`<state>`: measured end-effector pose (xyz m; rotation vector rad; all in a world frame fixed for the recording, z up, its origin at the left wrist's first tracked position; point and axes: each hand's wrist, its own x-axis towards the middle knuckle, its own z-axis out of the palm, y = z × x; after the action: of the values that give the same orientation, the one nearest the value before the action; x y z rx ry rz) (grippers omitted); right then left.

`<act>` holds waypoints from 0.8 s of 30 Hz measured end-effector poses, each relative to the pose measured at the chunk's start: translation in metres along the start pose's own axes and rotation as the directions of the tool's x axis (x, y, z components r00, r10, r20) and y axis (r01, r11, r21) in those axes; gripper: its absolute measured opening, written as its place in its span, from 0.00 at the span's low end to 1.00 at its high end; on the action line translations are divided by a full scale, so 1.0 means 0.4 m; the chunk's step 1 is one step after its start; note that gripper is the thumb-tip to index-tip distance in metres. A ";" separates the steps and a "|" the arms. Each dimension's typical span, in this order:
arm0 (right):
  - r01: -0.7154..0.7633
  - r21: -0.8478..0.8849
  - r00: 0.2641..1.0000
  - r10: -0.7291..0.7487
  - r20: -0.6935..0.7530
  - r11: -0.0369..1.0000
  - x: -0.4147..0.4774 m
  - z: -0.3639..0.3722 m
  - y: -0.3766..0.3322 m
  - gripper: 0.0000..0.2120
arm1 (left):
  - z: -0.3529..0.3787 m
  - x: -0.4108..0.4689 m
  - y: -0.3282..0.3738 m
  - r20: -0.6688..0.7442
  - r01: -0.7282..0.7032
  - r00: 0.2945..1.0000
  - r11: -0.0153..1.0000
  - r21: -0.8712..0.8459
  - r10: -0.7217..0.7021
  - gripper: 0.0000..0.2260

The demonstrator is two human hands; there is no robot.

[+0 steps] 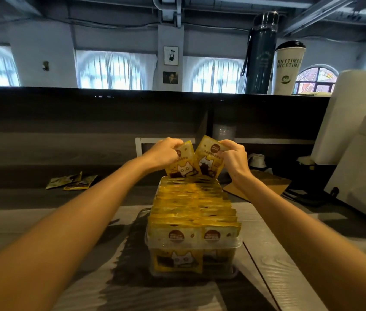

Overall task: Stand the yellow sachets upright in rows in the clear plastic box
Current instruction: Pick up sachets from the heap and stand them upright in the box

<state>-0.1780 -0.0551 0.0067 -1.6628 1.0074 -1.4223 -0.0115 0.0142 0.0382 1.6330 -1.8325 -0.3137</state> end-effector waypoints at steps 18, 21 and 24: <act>0.292 -0.506 0.950 -0.182 0.255 0.812 -0.013 0.024 0.058 0.10 | 0.071 -0.008 -0.082 -0.164 0.042 0.986 0.976 0.214 -0.006 0.06; 0.279 -0.570 0.943 -0.108 0.315 0.773 -0.023 0.026 0.048 0.12 | 0.080 -0.018 -0.074 -0.121 0.072 0.991 0.977 0.203 -0.048 0.10; 0.258 -0.627 0.924 0.002 0.382 0.735 -0.024 0.022 0.033 0.14 | 0.077 -0.029 -0.061 -0.036 0.104 0.994 0.981 0.161 -0.100 0.15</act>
<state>-0.1716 -0.0519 -0.0106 -2.4541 1.2885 -0.7902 -0.0108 0.0131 -0.0027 1.8374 -1.7967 -0.1887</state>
